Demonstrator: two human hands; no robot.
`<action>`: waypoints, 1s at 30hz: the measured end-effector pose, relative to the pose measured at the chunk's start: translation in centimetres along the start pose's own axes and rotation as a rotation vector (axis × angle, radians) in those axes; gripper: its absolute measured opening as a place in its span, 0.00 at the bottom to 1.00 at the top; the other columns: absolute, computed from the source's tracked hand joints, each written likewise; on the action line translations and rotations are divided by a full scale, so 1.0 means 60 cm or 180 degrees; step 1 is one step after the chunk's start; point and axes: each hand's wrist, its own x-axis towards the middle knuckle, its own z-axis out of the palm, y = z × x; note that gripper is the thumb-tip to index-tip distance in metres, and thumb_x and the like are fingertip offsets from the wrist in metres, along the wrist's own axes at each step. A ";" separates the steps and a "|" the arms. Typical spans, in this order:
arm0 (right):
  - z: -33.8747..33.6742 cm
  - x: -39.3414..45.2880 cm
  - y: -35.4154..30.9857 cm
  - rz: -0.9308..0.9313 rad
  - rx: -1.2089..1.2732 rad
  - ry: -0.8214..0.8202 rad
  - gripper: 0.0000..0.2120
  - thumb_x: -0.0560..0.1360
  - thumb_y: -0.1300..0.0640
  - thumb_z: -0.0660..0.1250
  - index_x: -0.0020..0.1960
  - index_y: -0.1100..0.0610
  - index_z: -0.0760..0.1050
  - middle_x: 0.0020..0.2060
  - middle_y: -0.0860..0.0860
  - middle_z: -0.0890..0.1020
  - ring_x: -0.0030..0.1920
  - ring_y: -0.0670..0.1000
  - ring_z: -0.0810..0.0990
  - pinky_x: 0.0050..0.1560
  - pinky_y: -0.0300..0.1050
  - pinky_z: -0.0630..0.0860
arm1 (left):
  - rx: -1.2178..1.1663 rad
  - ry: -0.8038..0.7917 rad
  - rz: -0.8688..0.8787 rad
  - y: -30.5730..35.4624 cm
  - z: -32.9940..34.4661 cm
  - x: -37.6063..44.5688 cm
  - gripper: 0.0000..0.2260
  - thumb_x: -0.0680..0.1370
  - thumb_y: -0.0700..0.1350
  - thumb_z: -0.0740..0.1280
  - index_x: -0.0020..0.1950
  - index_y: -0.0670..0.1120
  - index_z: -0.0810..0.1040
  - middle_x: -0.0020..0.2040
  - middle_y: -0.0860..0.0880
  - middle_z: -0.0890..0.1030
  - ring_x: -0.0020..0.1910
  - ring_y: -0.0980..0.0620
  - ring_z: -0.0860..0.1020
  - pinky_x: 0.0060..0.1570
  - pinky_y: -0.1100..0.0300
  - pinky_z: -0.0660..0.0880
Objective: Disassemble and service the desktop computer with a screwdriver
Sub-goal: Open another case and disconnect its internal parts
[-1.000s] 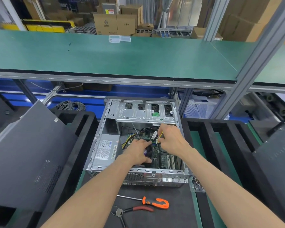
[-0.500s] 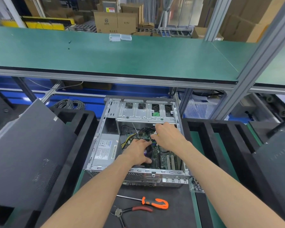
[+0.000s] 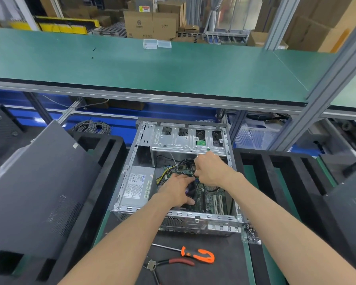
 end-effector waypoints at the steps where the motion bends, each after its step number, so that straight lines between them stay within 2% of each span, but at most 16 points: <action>1: -0.001 -0.001 0.002 -0.0100 -0.0004 -0.0022 0.08 0.80 0.58 0.63 0.45 0.60 0.77 0.37 0.53 0.74 0.43 0.56 0.75 0.44 0.49 0.74 | -0.0005 -0.0003 -0.0007 0.000 0.000 -0.001 0.41 0.73 0.58 0.74 0.81 0.52 0.59 0.78 0.48 0.65 0.75 0.43 0.60 0.74 0.50 0.61; 4: -0.004 -0.005 0.012 -0.0354 0.0150 -0.0123 0.06 0.77 0.62 0.65 0.48 0.57 0.82 0.43 0.53 0.83 0.47 0.55 0.78 0.48 0.51 0.79 | 0.0032 0.0007 -0.0007 0.002 -0.001 -0.002 0.41 0.73 0.59 0.74 0.81 0.53 0.58 0.77 0.48 0.65 0.75 0.43 0.60 0.73 0.51 0.60; 7: -0.008 -0.011 0.016 -0.0449 0.0125 -0.0180 0.08 0.76 0.62 0.65 0.49 0.57 0.83 0.44 0.54 0.83 0.47 0.55 0.79 0.48 0.51 0.80 | 0.0040 0.0012 -0.0021 0.005 -0.003 -0.003 0.41 0.73 0.59 0.74 0.81 0.53 0.58 0.77 0.48 0.66 0.75 0.43 0.61 0.73 0.51 0.60; 9: -0.012 -0.011 0.014 -0.0250 0.0098 -0.0183 0.07 0.76 0.60 0.64 0.48 0.60 0.80 0.40 0.57 0.81 0.45 0.58 0.81 0.44 0.51 0.80 | 0.0022 0.0026 -0.0036 0.005 -0.003 -0.004 0.41 0.73 0.58 0.75 0.80 0.52 0.59 0.77 0.48 0.66 0.75 0.44 0.60 0.73 0.51 0.61; 12: -0.023 0.001 0.017 0.0323 0.0472 -0.0358 0.10 0.77 0.60 0.61 0.39 0.63 0.74 0.23 0.55 0.76 0.31 0.56 0.84 0.28 0.41 0.76 | -0.0017 0.0052 -0.0044 0.004 -0.001 -0.004 0.41 0.73 0.57 0.75 0.80 0.52 0.59 0.78 0.49 0.65 0.76 0.44 0.60 0.74 0.51 0.60; 13: -0.025 0.006 0.017 0.0444 0.0623 -0.0495 0.09 0.77 0.62 0.59 0.42 0.65 0.75 0.21 0.55 0.76 0.25 0.53 0.82 0.22 0.38 0.72 | -0.0018 0.0057 -0.0046 0.004 0.000 -0.004 0.41 0.73 0.57 0.75 0.80 0.52 0.59 0.78 0.49 0.65 0.76 0.44 0.60 0.74 0.51 0.60; 15: -0.030 0.013 0.016 0.0530 0.0768 -0.0594 0.05 0.77 0.64 0.59 0.50 0.66 0.71 0.25 0.57 0.77 0.17 0.47 0.76 0.18 0.36 0.67 | -0.0027 0.0064 -0.0049 0.003 0.001 -0.003 0.41 0.73 0.57 0.75 0.80 0.53 0.59 0.78 0.49 0.65 0.76 0.45 0.59 0.74 0.51 0.61; 17: -0.035 0.018 0.012 0.0392 0.0646 -0.0573 0.03 0.76 0.65 0.61 0.44 0.65 0.69 0.27 0.57 0.77 0.20 0.47 0.78 0.23 0.40 0.75 | -0.0043 0.0071 -0.0066 0.002 0.003 -0.002 0.41 0.73 0.58 0.75 0.80 0.53 0.59 0.77 0.50 0.65 0.75 0.45 0.60 0.73 0.49 0.62; 18: -0.033 0.020 0.011 0.0293 0.0551 -0.0552 0.06 0.75 0.66 0.62 0.39 0.63 0.69 0.27 0.58 0.78 0.24 0.49 0.81 0.29 0.44 0.81 | -0.0034 0.0077 -0.0087 0.001 0.005 -0.002 0.41 0.72 0.58 0.75 0.80 0.54 0.59 0.77 0.50 0.65 0.75 0.46 0.60 0.73 0.48 0.63; 20: -0.031 0.019 0.008 0.0056 0.0264 -0.0482 0.08 0.72 0.67 0.65 0.35 0.61 0.70 0.30 0.58 0.80 0.34 0.52 0.82 0.36 0.47 0.82 | 0.0110 0.0090 -0.0111 0.002 0.006 -0.002 0.43 0.70 0.61 0.75 0.79 0.54 0.58 0.75 0.51 0.67 0.74 0.45 0.61 0.71 0.46 0.66; 22: -0.029 0.018 0.012 -0.0142 0.0066 -0.0445 0.02 0.72 0.66 0.66 0.41 0.62 0.76 0.38 0.58 0.82 0.41 0.55 0.81 0.38 0.48 0.81 | 0.0393 0.0052 -0.0085 0.004 0.005 0.001 0.47 0.66 0.65 0.76 0.79 0.53 0.58 0.74 0.50 0.67 0.72 0.44 0.62 0.70 0.44 0.67; 24: -0.027 0.017 0.016 -0.0268 0.0091 -0.0465 0.10 0.72 0.67 0.65 0.51 0.63 0.82 0.46 0.58 0.83 0.46 0.57 0.81 0.44 0.52 0.83 | 0.0622 0.0020 -0.0061 0.006 0.006 0.008 0.50 0.64 0.65 0.77 0.79 0.51 0.58 0.73 0.49 0.67 0.71 0.43 0.63 0.69 0.44 0.68; 26: -0.026 0.013 0.018 -0.0349 0.0195 -0.0485 0.12 0.71 0.67 0.65 0.51 0.62 0.84 0.45 0.58 0.84 0.45 0.57 0.81 0.45 0.52 0.83 | 0.0665 -0.0015 -0.0099 0.007 0.011 0.016 0.51 0.63 0.63 0.79 0.77 0.49 0.58 0.72 0.48 0.67 0.70 0.42 0.63 0.69 0.44 0.68; 27: -0.023 0.011 0.021 -0.0318 0.0221 -0.0431 0.09 0.71 0.66 0.66 0.45 0.64 0.84 0.39 0.59 0.83 0.41 0.58 0.80 0.42 0.52 0.82 | 0.0673 -0.0037 -0.0119 0.007 0.013 0.020 0.51 0.62 0.63 0.80 0.76 0.48 0.58 0.72 0.48 0.67 0.70 0.42 0.62 0.69 0.45 0.67; 28: -0.019 0.011 0.026 -0.0221 0.0264 -0.0321 0.07 0.71 0.64 0.66 0.38 0.65 0.81 0.32 0.60 0.80 0.34 0.59 0.78 0.37 0.52 0.80 | 0.0688 -0.0062 -0.0136 0.007 0.015 0.023 0.51 0.62 0.62 0.80 0.76 0.47 0.58 0.72 0.47 0.67 0.70 0.41 0.62 0.70 0.45 0.66; 30: -0.013 0.012 0.036 0.0164 0.0517 -0.0188 0.15 0.75 0.59 0.64 0.32 0.62 0.70 0.26 0.57 0.72 0.27 0.55 0.72 0.31 0.47 0.75 | 0.0692 -0.0109 -0.0164 0.007 0.019 0.028 0.51 0.62 0.62 0.80 0.76 0.46 0.57 0.73 0.46 0.67 0.70 0.40 0.62 0.71 0.46 0.64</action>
